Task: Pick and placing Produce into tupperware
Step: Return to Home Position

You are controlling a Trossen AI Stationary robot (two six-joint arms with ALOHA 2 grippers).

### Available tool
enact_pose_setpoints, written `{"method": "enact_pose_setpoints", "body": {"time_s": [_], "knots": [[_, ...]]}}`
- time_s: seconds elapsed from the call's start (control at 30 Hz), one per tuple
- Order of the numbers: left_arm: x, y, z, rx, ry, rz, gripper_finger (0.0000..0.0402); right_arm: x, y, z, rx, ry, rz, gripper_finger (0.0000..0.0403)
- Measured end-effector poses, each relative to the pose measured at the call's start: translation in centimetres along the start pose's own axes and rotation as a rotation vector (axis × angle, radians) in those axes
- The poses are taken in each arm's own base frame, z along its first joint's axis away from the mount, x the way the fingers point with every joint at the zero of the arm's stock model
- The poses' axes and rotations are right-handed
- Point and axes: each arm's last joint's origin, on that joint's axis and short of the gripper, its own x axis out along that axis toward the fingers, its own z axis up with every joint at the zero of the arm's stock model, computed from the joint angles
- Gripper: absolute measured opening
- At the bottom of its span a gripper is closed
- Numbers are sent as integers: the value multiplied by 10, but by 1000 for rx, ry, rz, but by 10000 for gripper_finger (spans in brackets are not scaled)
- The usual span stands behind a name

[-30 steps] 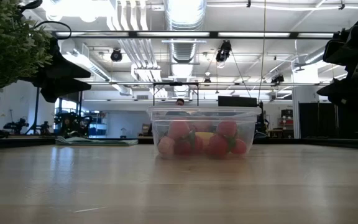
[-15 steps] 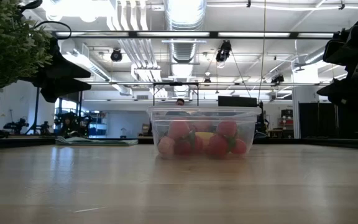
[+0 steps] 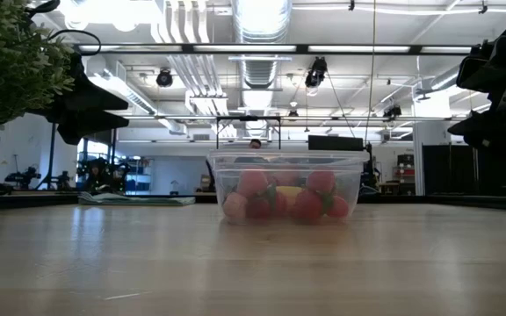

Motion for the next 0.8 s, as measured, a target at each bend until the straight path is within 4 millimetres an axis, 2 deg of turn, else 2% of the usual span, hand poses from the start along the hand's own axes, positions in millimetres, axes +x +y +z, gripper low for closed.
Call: {"method": "enact_pose_setpoints", "body": {"time_s": [0.8], "knots": [[0,0,0,0,0,0,233,0,0,0,0,0,0,282]]}}
